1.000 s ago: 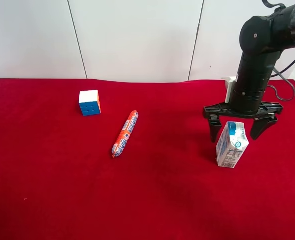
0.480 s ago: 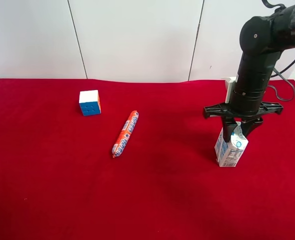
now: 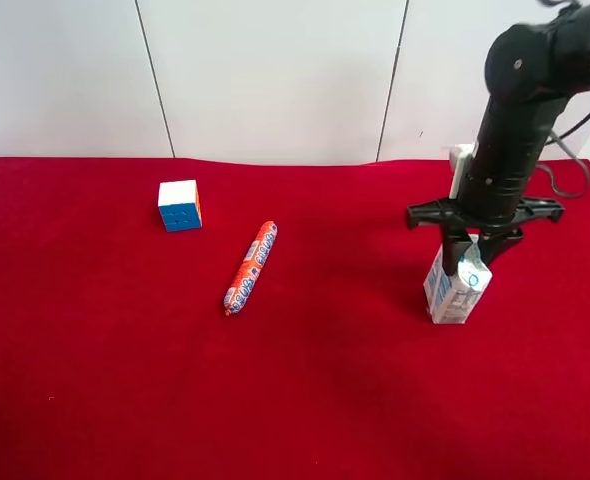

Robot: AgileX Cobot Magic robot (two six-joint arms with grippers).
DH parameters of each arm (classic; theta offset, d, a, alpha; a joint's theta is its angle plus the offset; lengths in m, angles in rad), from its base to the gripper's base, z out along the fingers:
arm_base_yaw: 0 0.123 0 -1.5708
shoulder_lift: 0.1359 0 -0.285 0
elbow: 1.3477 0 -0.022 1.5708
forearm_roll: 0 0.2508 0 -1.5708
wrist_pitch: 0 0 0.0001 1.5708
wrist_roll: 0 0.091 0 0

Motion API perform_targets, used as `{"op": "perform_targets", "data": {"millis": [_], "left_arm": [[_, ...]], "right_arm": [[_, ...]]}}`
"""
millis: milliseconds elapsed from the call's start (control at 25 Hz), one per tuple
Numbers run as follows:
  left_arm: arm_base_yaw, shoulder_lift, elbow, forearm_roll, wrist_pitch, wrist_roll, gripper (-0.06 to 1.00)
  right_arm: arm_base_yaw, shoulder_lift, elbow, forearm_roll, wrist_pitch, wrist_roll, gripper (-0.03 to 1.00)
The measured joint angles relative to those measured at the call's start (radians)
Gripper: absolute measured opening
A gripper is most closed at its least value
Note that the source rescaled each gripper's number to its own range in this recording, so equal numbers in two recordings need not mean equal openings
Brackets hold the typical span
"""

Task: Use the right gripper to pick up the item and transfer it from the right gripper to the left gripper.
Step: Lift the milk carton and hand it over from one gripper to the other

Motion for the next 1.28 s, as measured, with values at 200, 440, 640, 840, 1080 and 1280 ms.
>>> {"op": "perform_targets", "data": {"millis": [200, 440, 640, 840, 1080, 1280], "left_arm": [[0.0, 0.0, 0.0, 0.0, 0.0, 0.0, 1.0], [0.0, 0.0, 0.0, 0.0, 0.0, 0.0, 1.0], [0.0, 0.0, 0.0, 0.0, 0.0, 0.0, 1.0], [0.0, 0.0, 0.0, 0.0, 0.0, 0.0, 1.0], [0.0, 0.0, 0.0, -0.005, 0.0, 0.0, 1.0], [0.0, 0.0, 0.0, -0.03, 0.0, 0.009, 1.0]], "right_arm": [[0.0, -0.138, 0.0, 0.01, 0.015, -0.033, 0.0], [0.0, -0.288, 0.0, 0.072, 0.033, -0.096, 0.0], [0.0, -0.338, 0.0, 0.164, 0.054, -0.182, 0.0], [0.0, -0.342, 0.0, 0.257, 0.057, -0.257, 0.0], [0.0, -0.342, 0.001, 0.388, 0.055, -0.468, 0.0], [0.0, -0.342, 0.001, 0.511, 0.053, -0.653, 0.0]]}}
